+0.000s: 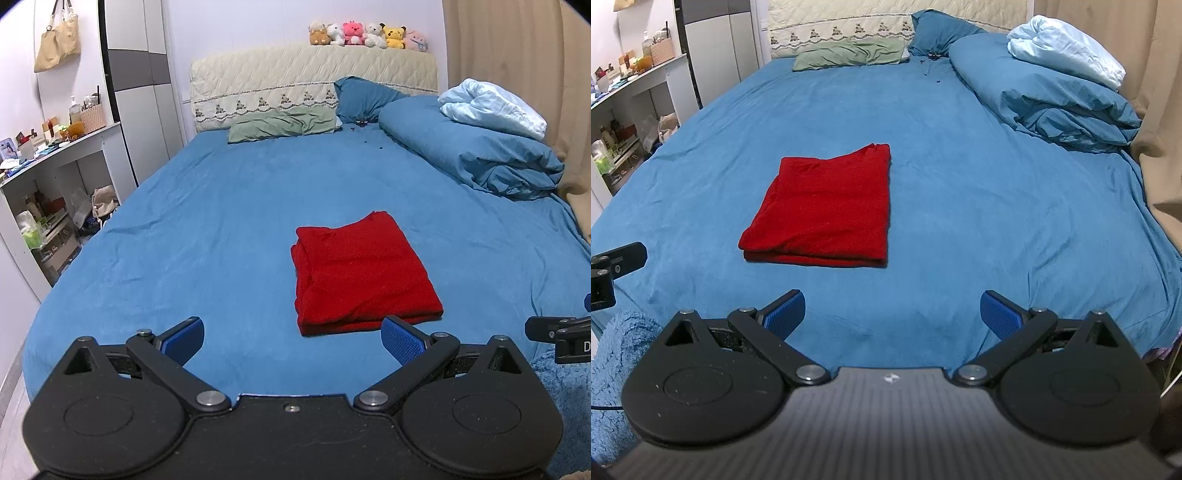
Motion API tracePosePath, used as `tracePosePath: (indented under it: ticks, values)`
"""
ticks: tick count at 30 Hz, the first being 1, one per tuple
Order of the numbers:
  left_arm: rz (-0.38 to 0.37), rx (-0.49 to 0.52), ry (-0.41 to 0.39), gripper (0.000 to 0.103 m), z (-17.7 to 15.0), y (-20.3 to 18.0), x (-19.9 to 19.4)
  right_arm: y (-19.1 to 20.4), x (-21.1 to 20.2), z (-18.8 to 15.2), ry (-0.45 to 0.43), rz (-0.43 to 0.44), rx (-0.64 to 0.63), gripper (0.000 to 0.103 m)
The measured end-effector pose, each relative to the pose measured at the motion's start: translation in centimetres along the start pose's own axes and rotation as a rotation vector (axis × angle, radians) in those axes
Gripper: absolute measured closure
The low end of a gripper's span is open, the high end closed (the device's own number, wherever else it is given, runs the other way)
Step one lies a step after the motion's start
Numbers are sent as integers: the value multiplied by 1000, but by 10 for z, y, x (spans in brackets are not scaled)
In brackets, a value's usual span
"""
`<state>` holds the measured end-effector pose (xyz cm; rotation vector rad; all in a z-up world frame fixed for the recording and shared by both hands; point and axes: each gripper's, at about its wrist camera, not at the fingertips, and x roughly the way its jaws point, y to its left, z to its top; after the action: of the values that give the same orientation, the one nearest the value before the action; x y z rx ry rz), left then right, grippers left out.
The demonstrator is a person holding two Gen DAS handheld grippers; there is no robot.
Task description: Fold small clothes
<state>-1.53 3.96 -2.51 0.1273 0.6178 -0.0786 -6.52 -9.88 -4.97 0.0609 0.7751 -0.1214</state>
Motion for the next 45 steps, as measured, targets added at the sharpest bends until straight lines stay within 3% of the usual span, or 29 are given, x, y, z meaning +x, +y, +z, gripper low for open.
tracePosePath:
  ticks: [45]
  values:
    - [4,-19,-40,0,3,6,-6,2,1,-1,6,1,0,0]
